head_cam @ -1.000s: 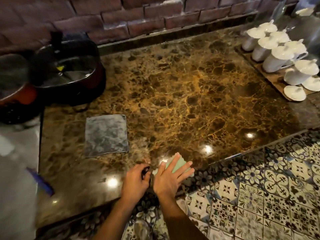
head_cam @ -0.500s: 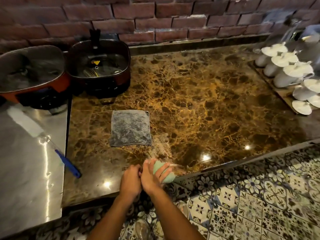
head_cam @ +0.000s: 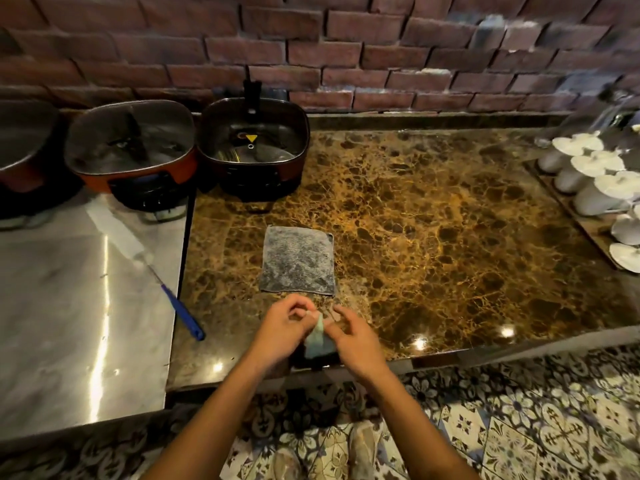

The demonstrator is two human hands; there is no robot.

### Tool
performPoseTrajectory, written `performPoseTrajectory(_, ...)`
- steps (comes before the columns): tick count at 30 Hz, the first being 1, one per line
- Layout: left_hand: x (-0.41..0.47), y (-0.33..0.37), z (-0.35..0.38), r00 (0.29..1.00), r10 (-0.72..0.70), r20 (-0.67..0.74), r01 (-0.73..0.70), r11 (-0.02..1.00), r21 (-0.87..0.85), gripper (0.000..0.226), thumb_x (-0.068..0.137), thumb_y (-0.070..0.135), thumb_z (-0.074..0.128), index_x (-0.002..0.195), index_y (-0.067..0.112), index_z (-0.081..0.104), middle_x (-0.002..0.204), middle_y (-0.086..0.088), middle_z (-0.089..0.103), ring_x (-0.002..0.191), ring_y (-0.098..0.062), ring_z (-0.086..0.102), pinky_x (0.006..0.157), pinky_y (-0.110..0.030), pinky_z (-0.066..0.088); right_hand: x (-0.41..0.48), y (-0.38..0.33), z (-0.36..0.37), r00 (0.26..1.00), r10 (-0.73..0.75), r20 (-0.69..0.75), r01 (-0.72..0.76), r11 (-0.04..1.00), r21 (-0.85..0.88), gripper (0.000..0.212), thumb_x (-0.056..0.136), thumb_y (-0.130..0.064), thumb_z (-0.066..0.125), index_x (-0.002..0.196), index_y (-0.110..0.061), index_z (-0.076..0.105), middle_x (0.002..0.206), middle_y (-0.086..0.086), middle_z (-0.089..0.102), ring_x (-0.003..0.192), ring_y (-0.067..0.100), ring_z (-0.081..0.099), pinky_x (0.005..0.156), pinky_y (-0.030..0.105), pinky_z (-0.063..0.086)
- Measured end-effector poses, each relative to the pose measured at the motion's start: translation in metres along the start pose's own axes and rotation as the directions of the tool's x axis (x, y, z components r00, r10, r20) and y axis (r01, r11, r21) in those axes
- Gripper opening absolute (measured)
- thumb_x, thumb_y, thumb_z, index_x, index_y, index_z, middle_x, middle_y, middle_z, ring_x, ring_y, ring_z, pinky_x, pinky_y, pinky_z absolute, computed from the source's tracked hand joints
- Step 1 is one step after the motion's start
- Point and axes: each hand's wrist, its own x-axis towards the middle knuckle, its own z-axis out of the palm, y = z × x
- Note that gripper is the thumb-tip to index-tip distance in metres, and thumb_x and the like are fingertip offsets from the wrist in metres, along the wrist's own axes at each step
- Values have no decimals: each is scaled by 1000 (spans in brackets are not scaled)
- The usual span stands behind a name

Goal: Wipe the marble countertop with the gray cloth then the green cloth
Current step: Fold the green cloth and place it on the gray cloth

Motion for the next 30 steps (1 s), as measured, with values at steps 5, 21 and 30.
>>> performPoseTrajectory(5, -9, 43, -10, 1000, 7, 11, -6, 995, -97, 13, 90, 2, 68, 93, 14, 72, 69, 6, 66, 64, -6, 59, 58, -24, 48, -10, -31, -22, 970, -243, -18, 242, 969, -58, 41, 95, -24, 67, 136, -24, 63, 134, -2, 62, 116, 9, 57, 104, 32, 47)
performPoseTrajectory(21, 7, 74, -65, 875, 121, 469, -304, 891, 338, 16, 93, 14, 66, 103, 16, 77, 105, 2, 75, 103, -16, 68, 98, -41, 53, 53, -88, -50, 706, -205, 678, 636, 605, -479, 57, 90, -30, 75, 142, -34, 54, 163, 3, 36, 147, 23, 32, 121, 51, 29)
performPoseTrajectory(30, 37, 28, -79, 981, 195, -4, -163, 828, 537, 25, 88, 3, 71, 110, 14, 77, 102, 5, 73, 96, -14, 68, 92, -36, 56, 99, -73, -31, 772, -487, 409, 631, 511, -584, 17, 97, -24, 63, 110, -15, 70, 102, 10, 73, 96, 31, 66, 80, 42, 53)
